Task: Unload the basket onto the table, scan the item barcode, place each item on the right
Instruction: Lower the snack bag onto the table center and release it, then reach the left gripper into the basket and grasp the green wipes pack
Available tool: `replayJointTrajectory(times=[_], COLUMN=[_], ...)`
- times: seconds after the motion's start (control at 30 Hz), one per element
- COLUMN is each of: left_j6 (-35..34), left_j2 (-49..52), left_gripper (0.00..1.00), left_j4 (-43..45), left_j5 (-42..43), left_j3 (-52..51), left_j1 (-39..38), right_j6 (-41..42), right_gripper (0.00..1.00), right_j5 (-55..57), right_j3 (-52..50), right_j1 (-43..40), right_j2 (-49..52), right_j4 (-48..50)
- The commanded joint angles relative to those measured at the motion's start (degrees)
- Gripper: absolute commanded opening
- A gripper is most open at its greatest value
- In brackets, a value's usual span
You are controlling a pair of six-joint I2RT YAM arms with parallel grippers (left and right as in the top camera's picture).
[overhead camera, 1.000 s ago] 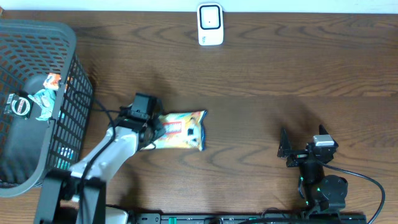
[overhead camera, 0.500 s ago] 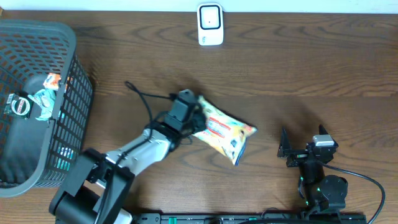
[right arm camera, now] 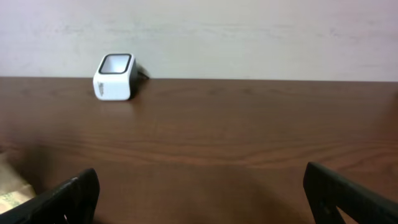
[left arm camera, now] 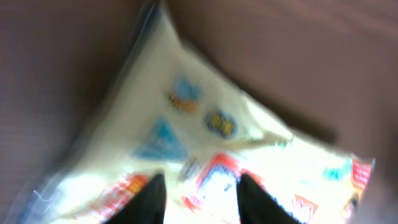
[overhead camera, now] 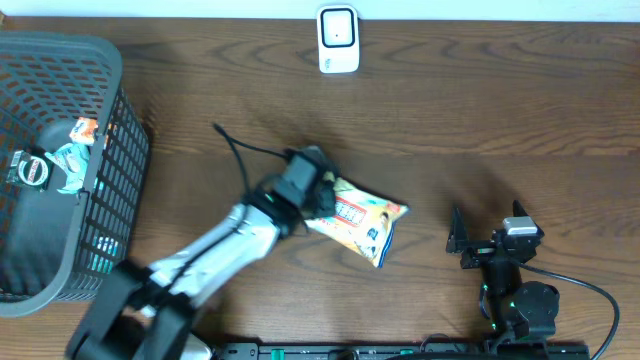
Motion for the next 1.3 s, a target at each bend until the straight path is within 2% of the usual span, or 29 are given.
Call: replayJointTrajectory(times=[0.0, 0.03, 0.13, 0.17, 0.2, 0.3, 0.47, 0.5, 0.7, 0.87, 1.07, 1.17, 1.23, 1.27], left_j6=[12.92, 15.04, 19.37, 20.74, 22.51, 24.28, 24.26, 24.26, 24.06, 24.70, 29.77, 32.09, 32.81, 33.90], left_j2=[-7.87, -8.94, -11.65, -12.41, -13.33, -15.65, -17.68, -17.25, -10.47, -3.48, 2.54, 3.61, 3.80, 3.91], left_gripper=[0.41, 0.46, 0.51, 0.56, 0.57, 0.62, 0.62, 0.62, 0.62, 0.62, 0.62, 0.65, 0.74, 0.75], left_j4=[-15.91, -20.83, -31.43, -33.40, -35.15, -36.92, -37.03, -37.03, -35.32, -35.78, -34.95, -33.03, -30.53, -29.55], left_j5=[-5.22, -5.40, -5.42, -5.42, -5.46, -6.21, -12.66, -13.22, -13.35, -12.04, -10.88, -9.05, -8.79, -7.89], left_j3=[15.52, 19.63, 30.67, 33.44, 36.28, 40.76, 41.33, 41.24, 39.50, 39.39, 36.89, 33.83, 31.23, 30.34], left_j1=[7.26, 9.38, 17.16, 19.56, 22.51, 31.30, 48.52, 52.92, 68.08, 70.03, 70.36, 71.04, 71.80, 72.08], right_j6=[0.63, 0.63, 0.63, 0.61, 0.61, 0.63, 0.63, 0.63, 0.63, 0.63, 0.61, 0.61, 0.63, 0.63], right_gripper=[0.99, 0.99, 0.99, 0.99, 0.99, 0.99, 0.99, 0.99, 0.99, 0.99, 0.99, 0.99, 0.99, 0.99], right_j5=[0.20, 0.20, 0.20, 0.20, 0.20, 0.20, 0.20, 0.20, 0.20, 0.20, 0.20, 0.20, 0.20, 0.20], right_j3=[-0.04, -0.04, -0.04, -0.04, -0.04, -0.04, -0.04, -0.04, -0.04, -0.04, -0.04, -0.04, -0.04, -0.04], right_j1=[-0.37, -0.37, -0.37, -0.37, -0.37, -0.37, -0.37, -0.37, -0.37, -0.37, -0.37, -0.37, -0.37, -0.37], right_j2=[0.02, 0.02, 0.02, 0.02, 0.02, 0.02, 0.02, 0.02, 0.02, 0.02, 0.02, 0.02, 0.02, 0.02], right_j4=[-0.31, -0.33, -0.33, -0.33, -0.33, -0.33, -0.33, -0.33, -0.33, -0.33, -0.33, -0.33, -0.33, -0.33])
